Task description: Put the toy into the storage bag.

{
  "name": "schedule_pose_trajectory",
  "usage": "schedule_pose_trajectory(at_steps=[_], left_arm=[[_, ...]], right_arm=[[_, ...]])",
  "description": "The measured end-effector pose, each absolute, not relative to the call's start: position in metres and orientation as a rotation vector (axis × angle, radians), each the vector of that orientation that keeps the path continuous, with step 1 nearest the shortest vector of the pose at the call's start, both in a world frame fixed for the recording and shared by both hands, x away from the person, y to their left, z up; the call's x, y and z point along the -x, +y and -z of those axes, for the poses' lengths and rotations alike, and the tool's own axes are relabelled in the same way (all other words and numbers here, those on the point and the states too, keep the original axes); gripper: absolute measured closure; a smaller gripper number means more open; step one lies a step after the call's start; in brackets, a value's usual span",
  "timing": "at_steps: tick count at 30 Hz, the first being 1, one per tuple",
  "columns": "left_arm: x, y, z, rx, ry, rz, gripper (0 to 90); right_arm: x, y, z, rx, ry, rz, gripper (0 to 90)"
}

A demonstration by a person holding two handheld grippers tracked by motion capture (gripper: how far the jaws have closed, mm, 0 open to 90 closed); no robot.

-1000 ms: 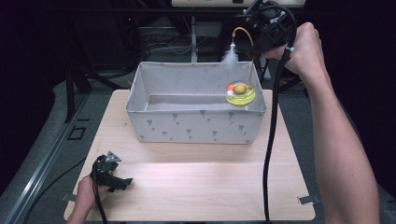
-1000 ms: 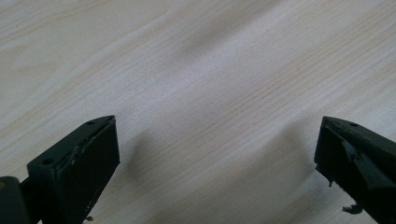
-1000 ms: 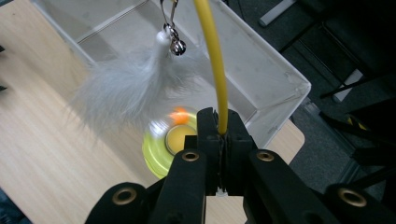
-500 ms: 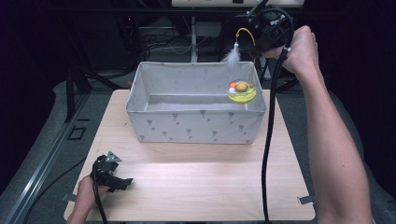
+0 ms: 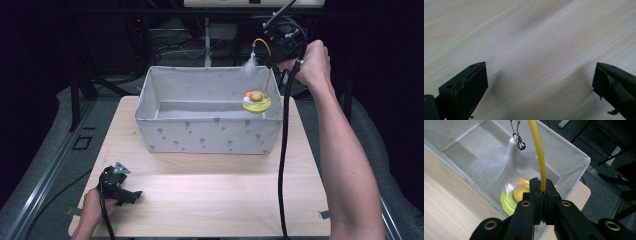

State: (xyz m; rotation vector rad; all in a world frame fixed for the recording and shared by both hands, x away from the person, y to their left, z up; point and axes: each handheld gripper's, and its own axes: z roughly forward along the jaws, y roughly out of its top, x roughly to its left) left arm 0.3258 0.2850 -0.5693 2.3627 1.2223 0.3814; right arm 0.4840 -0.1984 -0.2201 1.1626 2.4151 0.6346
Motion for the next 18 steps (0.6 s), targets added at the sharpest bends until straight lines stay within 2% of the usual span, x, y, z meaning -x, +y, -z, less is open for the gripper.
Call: schedule_pose_trajectory(at_steps=[18], left_arm=[[-0.326, 0.285, 0.569, -2.361, 1.221, -0.381, 0.1]], right_arm=[[-0.501, -0.197, 0.263, -1.209, 2.438, -0.603, 89.0]])
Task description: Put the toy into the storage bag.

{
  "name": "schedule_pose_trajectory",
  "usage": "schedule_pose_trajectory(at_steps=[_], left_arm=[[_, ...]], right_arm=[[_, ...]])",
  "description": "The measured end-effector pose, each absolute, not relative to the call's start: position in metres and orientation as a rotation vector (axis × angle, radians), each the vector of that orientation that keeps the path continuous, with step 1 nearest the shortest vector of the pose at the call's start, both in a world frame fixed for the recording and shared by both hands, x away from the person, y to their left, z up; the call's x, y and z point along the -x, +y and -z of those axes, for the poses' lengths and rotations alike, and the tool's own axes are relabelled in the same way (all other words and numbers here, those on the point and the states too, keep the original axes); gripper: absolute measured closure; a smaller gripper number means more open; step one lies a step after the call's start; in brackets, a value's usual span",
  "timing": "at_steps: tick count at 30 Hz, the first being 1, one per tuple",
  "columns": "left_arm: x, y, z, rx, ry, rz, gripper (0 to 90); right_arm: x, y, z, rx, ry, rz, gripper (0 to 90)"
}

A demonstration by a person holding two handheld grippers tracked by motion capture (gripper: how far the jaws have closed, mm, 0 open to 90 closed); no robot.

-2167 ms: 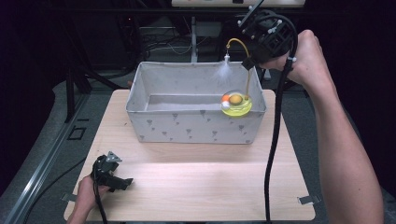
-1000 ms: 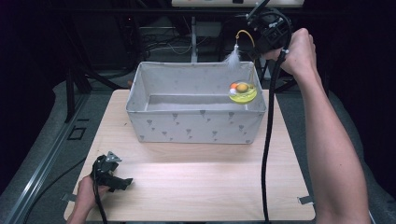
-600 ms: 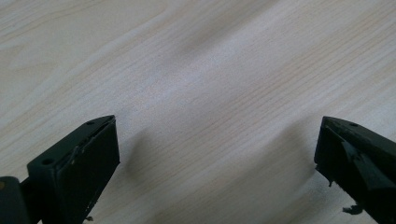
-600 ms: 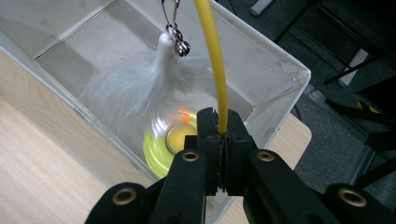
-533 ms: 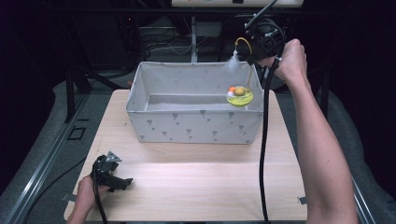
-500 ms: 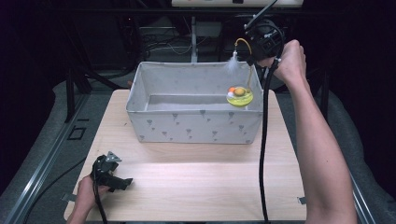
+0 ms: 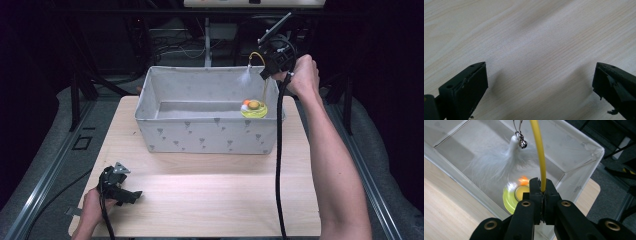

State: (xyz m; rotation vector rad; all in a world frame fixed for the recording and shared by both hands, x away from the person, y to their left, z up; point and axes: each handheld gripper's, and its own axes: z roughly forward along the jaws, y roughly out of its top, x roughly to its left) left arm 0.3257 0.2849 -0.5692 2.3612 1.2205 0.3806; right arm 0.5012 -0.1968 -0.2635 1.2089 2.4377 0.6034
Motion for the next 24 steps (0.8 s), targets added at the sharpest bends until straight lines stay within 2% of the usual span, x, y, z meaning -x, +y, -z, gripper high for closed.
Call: schedule_pose_trajectory(at_steps=[24], left_arm=[[-0.326, 0.285, 0.569, -2.364, 1.221, -0.379, 0.1]], right_arm=[[-0.504, -0.204, 0.307, -1.235, 2.493, -0.56, 89.0]])
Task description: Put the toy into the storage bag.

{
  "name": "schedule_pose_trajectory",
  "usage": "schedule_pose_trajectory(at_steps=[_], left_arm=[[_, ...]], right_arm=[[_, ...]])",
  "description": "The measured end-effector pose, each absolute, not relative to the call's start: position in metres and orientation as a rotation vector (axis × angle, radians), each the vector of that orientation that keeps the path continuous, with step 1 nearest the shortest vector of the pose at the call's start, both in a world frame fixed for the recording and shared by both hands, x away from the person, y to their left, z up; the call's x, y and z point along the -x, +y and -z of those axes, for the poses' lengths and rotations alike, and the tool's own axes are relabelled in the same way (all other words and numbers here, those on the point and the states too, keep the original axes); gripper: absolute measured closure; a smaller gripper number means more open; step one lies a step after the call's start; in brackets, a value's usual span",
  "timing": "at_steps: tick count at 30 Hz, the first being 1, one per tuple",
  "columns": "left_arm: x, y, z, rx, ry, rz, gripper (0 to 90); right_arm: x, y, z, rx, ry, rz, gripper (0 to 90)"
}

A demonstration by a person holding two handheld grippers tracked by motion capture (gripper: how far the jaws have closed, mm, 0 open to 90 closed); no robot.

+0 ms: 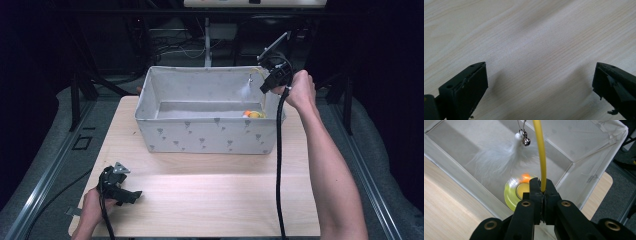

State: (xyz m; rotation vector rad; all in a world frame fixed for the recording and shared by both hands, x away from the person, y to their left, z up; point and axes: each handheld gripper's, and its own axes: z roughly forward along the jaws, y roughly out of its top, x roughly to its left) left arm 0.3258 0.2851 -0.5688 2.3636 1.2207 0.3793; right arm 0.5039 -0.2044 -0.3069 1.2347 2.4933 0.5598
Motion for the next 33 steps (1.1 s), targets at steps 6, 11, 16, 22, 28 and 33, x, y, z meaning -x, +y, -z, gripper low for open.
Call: schedule_pose_trajectory(at_steps=[6, 11, 16, 22, 28, 33], left_arm=[[-0.326, 0.285, 0.569, -2.362, 1.221, -0.382, 0.1], [-0.326, 0.285, 0.569, -2.361, 1.22, -0.38, 0.1], [-0.326, 0.285, 0.569, -2.362, 1.221, -0.378, 0.1], [-0.325, 0.285, 0.569, -2.363, 1.221, -0.38, 0.1], [-0.326, 0.285, 0.569, -2.361, 1.222, -0.387, 0.1], [-0.325, 0.285, 0.569, -2.361, 1.221, -0.387, 0.1]], right_arm=[[-0.503, -0.212, 0.321, -1.254, 2.507, -0.532, 89.0], [-0.502, -0.217, 0.338, -1.274, 2.533, -0.483, 89.0], [-0.502, -0.22, 0.35, -1.288, 2.554, -0.448, 89.0], [-0.501, -0.22, 0.365, -1.309, 2.569, -0.422, 89.0], [-0.504, -0.221, 0.378, -1.33, 2.594, -0.381, 88.8], [-0.506, -0.222, 0.379, -1.357, 2.595, -0.377, 88.7]])
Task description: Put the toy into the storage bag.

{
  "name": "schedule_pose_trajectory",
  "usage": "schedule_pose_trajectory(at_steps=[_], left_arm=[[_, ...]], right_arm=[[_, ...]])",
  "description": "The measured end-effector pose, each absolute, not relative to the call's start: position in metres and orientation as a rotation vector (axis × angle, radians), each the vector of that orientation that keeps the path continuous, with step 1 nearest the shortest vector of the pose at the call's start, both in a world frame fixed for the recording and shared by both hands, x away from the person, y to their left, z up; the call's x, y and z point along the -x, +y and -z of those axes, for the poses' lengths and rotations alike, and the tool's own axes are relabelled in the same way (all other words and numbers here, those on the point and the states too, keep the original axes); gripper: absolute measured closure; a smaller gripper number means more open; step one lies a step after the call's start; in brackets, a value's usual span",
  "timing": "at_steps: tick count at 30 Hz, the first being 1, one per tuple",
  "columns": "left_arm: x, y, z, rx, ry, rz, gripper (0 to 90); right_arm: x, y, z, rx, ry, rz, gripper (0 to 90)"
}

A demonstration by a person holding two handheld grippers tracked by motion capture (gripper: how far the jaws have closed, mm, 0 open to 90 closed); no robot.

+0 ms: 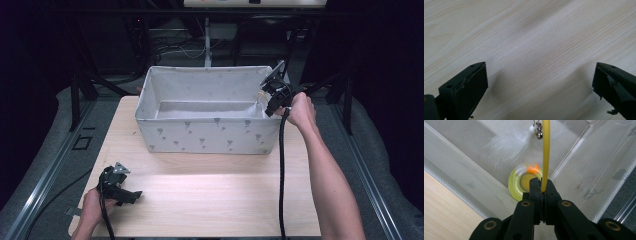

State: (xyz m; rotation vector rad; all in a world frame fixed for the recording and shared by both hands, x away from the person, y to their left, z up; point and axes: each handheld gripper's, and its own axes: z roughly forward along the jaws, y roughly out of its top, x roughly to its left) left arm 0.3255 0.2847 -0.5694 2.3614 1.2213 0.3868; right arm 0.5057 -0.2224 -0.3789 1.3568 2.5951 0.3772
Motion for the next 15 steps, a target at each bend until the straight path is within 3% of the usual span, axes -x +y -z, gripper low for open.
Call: schedule_pose_trajectory(at_steps=[9, 15], left_arm=[[-0.3253, 0.2846, 0.5692, -2.363, 1.218, -0.387, 0.1], [-0.3253, 0.2844, 0.5693, -2.362, 1.22, -0.388, 0.1]], right_arm=[[-0.5069, -0.225, 0.379, -1.39, 2.602, -0.378, 87.1], [-0.5053, -0.2273, 0.37, -1.401, 2.586, -0.42, 76.9]])
